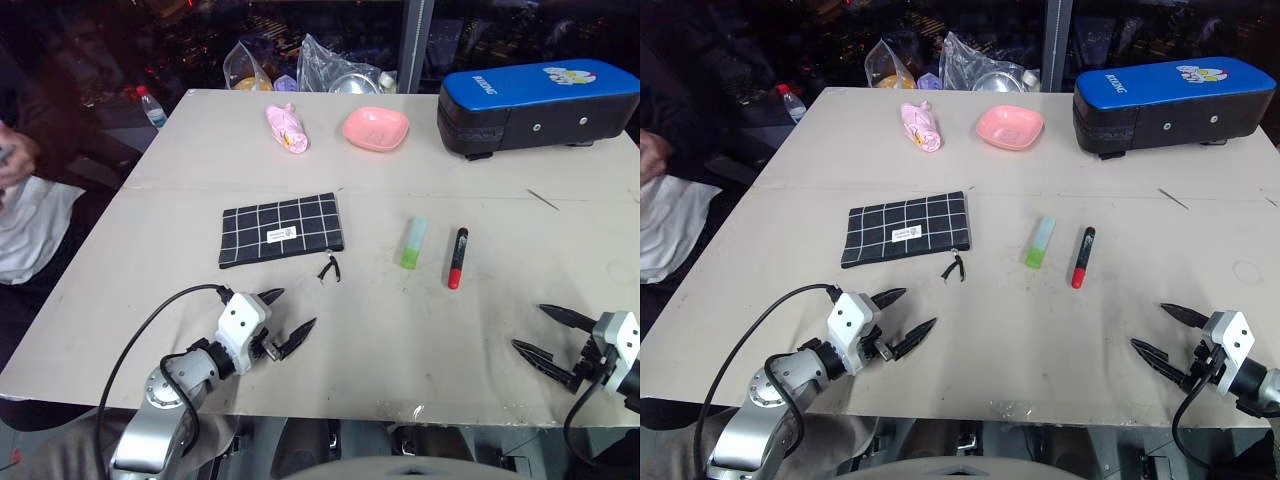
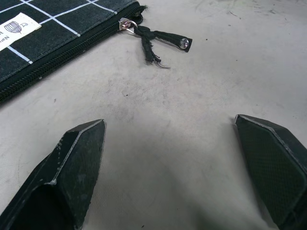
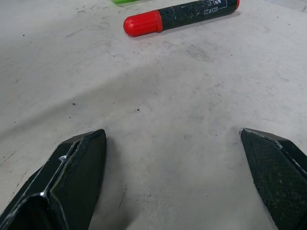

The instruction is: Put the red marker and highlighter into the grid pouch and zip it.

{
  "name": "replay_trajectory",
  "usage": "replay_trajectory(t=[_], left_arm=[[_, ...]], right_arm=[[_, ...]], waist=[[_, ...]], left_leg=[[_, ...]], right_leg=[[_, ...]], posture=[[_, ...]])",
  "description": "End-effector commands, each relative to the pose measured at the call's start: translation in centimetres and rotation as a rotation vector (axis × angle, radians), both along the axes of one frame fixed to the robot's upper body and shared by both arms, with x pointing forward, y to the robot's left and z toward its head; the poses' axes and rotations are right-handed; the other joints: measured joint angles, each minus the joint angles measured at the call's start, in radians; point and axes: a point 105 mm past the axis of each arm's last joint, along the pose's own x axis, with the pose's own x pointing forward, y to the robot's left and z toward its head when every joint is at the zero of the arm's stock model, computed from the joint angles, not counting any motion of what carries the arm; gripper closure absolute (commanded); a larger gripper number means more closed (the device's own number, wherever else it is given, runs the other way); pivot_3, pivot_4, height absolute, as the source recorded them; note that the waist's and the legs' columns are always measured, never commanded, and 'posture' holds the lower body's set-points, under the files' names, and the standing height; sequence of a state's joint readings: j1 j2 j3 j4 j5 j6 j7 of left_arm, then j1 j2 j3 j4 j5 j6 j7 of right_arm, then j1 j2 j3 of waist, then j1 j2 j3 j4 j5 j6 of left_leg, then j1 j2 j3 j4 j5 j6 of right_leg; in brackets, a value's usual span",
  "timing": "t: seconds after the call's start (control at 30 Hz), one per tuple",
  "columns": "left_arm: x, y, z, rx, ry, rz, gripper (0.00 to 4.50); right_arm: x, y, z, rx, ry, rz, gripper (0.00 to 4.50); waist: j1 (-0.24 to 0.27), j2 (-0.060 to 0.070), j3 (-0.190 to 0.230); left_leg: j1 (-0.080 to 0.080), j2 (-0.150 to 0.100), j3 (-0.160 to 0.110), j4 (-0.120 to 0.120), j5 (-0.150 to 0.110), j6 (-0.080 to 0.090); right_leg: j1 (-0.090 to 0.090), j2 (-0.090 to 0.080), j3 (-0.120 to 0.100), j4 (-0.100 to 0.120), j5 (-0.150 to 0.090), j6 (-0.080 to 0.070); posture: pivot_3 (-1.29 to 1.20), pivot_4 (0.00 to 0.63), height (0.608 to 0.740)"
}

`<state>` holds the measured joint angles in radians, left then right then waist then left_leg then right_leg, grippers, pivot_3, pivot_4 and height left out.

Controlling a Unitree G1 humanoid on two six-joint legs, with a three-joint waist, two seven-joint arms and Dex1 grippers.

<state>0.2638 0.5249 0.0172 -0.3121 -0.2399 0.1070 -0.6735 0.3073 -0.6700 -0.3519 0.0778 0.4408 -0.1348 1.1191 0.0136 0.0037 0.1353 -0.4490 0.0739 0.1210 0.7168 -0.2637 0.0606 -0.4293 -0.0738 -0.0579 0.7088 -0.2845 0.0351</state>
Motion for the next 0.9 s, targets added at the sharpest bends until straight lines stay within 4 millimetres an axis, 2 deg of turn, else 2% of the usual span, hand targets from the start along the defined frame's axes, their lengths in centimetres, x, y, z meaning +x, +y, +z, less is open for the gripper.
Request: replay_trajectory(t=[0.03,0.5,0.63,0.7,0.9], left_arm=[[-0.5,0.4,0.3,0.007,-0.001,-0.013,0.09],[-1.3,1.6,0.3,0.048,0.019,-0.056,0.09],[-1.2,2.6,0.7,0.054,0.017,-0.06,0.09],[-1.1,3.6,1.0,0.072,0.014,-0.055,0.09],[1.0,9.0,2.9,0.176,-0.034,0.021,0.09]], right_arm=[[0.1,-0.2,1.0,0.003,-0.042,-0.007,0.0],[0.2,1.3,1.3,0.05,-0.055,0.017,0.0],[0.2,2.8,1.4,0.062,-0.064,0.083,0.0],[0.3,3.8,2.0,0.08,-0.085,0.114,0.0],[1.4,7.8,5.8,0.212,-0.176,0.215,0.0]], waist=[[0.0,0.0,0.0],[0.0,-0.001,0.001],[0.0,-0.001,0.001],[0.0,-0.001,0.001],[0.0,-0.002,0.003]], left_leg=[[0.0,0.0,0.0,0.0,0.0,0.0],[0.0,0.0,0.0,0.0,0.0,0.0],[0.0,0.0,0.0,0.0,0.0,0.0],[0.0,0.0,0.0,0.0,0.0,0.0],[0.0,0.001,-0.001,0.0,0.0,0.0]], right_leg=[[0.0,0.0,0.0,0.0,0.0,0.0],[0.0,-0.001,-0.001,0.0,0.0,0.0],[0.0,-0.001,-0.001,0.0,0.0,0.0],[0.0,-0.002,-0.001,0.0,0.0,0.0],[-0.001,-0.005,-0.003,0.001,0.0,-0.001]], posture=[[0.0,0.15,0.688],[0.0,0.15,0.688],[0.0,0.15,0.688],[0.0,0.15,0.688],[0.0,0.15,0.688]])
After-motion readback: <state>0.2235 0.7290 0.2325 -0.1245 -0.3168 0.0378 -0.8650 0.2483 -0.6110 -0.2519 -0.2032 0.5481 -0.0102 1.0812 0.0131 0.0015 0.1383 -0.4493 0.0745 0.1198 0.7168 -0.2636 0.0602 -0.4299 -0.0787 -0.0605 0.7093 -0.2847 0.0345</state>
